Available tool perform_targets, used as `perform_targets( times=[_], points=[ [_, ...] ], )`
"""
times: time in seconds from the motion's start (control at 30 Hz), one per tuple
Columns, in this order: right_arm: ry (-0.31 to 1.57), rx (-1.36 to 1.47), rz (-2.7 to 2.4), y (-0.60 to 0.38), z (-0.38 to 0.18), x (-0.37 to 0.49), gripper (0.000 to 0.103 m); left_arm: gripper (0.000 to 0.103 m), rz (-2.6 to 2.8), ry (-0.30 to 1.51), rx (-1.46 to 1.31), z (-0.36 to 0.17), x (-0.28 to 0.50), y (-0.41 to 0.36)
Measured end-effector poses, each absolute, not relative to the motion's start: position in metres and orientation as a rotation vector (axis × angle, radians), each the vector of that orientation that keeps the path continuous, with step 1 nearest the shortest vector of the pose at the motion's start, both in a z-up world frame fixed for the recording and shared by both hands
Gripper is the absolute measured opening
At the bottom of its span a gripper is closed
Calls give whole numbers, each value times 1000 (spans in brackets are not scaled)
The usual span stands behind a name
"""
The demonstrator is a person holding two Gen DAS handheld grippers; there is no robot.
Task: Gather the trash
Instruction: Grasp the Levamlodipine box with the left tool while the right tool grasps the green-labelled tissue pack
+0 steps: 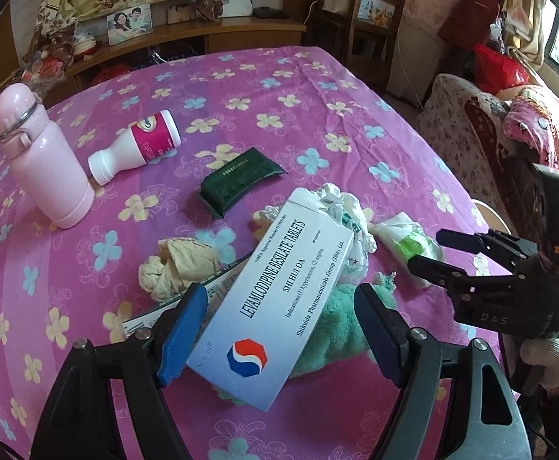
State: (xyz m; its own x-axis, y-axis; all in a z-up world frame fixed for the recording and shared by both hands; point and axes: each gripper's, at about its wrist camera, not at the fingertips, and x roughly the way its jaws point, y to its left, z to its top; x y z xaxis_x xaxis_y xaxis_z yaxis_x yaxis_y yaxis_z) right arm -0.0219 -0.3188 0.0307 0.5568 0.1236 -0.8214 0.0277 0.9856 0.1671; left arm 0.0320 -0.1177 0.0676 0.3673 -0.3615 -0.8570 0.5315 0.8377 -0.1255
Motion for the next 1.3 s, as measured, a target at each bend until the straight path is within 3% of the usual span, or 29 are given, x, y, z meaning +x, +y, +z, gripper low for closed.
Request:
perform_targets(
  times=[0.3, 0.5, 0.6, 0.7, 1.3],
  points=[
    [986, 107, 31, -311, 20, -12, 70, 79, -525, 1025, 220, 62, 32, -120],
    [953, 40, -12, -302, 17, -20, 69, 62, -511, 997, 245, 64, 25, -123],
    [927, -1, -21, -295, 17, -28, 51, 61, -503, 982, 258, 65, 19, -124],
    [925, 13, 3, -294, 19, -35, 49, 61, -494, 972, 252, 67, 14, -121],
    [849, 114, 60, -293, 56, -103, 48, 61, -504, 922, 175, 93, -35, -105]
  ],
)
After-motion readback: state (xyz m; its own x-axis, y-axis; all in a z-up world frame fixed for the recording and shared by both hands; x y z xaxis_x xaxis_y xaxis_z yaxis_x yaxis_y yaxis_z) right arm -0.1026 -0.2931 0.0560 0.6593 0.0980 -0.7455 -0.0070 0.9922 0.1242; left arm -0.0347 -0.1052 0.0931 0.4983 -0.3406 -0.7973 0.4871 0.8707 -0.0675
